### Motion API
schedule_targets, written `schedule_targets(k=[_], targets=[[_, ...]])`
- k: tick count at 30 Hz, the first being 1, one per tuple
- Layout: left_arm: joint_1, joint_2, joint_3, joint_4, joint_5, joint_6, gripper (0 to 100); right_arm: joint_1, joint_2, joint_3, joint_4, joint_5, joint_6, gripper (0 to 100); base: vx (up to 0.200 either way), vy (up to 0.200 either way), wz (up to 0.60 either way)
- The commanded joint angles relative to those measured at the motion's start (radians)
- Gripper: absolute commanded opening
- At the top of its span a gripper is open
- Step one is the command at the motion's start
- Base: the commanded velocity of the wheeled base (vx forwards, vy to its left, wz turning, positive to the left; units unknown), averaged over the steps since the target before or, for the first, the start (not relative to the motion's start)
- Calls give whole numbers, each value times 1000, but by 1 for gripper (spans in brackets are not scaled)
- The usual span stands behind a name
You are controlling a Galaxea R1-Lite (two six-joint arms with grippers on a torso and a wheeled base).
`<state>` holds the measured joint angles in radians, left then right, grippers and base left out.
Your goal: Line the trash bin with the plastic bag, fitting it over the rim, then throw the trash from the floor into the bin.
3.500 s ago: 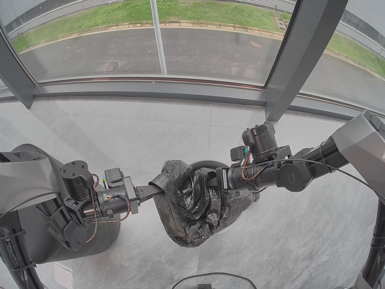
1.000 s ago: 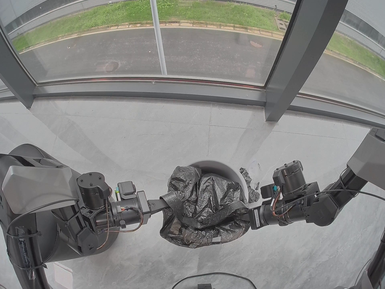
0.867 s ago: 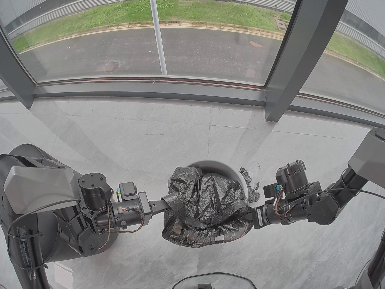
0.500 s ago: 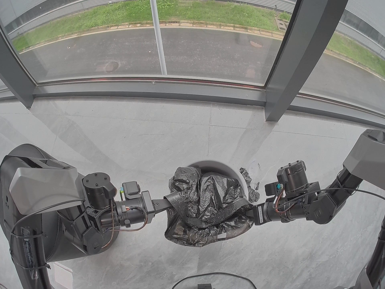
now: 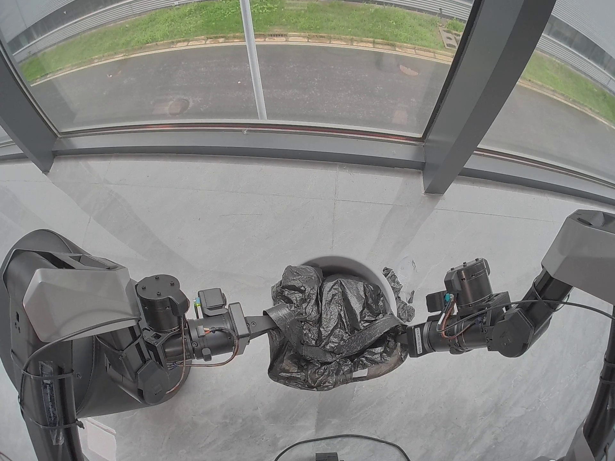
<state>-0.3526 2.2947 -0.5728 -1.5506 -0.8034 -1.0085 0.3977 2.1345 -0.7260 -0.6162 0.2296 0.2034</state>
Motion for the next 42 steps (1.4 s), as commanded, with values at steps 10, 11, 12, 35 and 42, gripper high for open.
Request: schedule_targets(k=[10,11,12,35,42], targets=[[0,5,2,0,0,-1,0,1,18,7,-65,-30,10,100,0,0,0],[0,5,2,0,0,-1,0,1,18,7,-65,-30,10,100,0,0,0],[0,5,2,0,0,-1,0,1,7,20,-66,-32,11,100,0,0,0],[-16,-8,-22,0,95,-73,0,242,-77,-82,-117,-134,-76,100,0,0,0],[-25,-15,-21,0,99,-78,0,334,84,-182,-123,-288,-136,100,0,0,0]])
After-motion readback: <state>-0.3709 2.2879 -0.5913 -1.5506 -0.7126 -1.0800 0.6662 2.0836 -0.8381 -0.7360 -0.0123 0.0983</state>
